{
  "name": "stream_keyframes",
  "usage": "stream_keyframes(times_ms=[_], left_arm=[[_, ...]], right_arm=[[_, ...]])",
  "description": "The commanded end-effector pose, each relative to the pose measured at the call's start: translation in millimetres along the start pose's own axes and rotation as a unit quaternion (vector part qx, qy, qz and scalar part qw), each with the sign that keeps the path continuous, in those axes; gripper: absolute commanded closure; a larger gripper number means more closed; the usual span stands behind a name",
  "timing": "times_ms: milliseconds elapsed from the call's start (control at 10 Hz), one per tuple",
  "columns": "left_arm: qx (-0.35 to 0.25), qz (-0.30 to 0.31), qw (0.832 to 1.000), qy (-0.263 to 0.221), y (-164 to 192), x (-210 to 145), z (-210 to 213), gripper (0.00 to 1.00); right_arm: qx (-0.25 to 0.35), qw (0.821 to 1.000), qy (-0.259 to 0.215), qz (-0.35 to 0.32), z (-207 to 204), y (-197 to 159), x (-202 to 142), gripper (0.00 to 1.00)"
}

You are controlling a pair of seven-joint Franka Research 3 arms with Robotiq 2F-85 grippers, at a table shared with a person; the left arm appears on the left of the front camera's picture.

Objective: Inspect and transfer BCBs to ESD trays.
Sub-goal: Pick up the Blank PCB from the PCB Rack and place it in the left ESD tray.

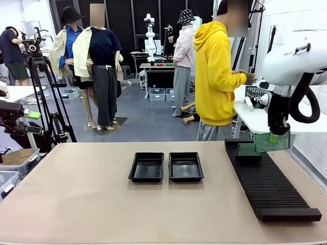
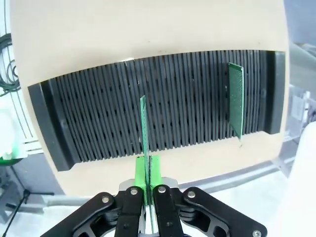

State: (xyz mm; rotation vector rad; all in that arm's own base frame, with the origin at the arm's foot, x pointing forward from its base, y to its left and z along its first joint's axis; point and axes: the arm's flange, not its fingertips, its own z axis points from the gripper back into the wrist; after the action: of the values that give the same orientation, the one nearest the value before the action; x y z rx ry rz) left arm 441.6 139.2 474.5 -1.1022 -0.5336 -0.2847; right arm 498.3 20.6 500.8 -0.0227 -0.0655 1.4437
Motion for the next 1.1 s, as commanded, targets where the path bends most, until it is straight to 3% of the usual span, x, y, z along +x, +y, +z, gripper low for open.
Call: stream_keyframes(times_ms=[0, 300, 400, 600, 1000], left_arm=[[0.0, 0.008, 1.0, -0.002, -2, 1, 1, 0.0], [0.0, 0.008, 1.0, -0.002, -2, 1, 1, 0.0], [0.0, 0.008, 1.0, -0.002, -2, 1, 1, 0.0], [0.0, 0.008, 1.0, -0.002, -2, 1, 1, 0.0], [0.0, 0.008, 1.0, -0.002, -2, 1, 1, 0.0]], right_arm=[[0.014, 0.999, -0.021, -0.032, 3, 1, 6, 0.95], [0.012, 0.999, -0.035, -0.038, 22, 13, 13, 0.95], [0.016, 0.998, -0.051, -0.044, 24, 15, 17, 1.0], [0.04, 0.993, -0.08, -0.081, 23, 17, 32, 1.0], [0.138, 0.941, -0.199, -0.237, 38, 29, 95, 1.0]])
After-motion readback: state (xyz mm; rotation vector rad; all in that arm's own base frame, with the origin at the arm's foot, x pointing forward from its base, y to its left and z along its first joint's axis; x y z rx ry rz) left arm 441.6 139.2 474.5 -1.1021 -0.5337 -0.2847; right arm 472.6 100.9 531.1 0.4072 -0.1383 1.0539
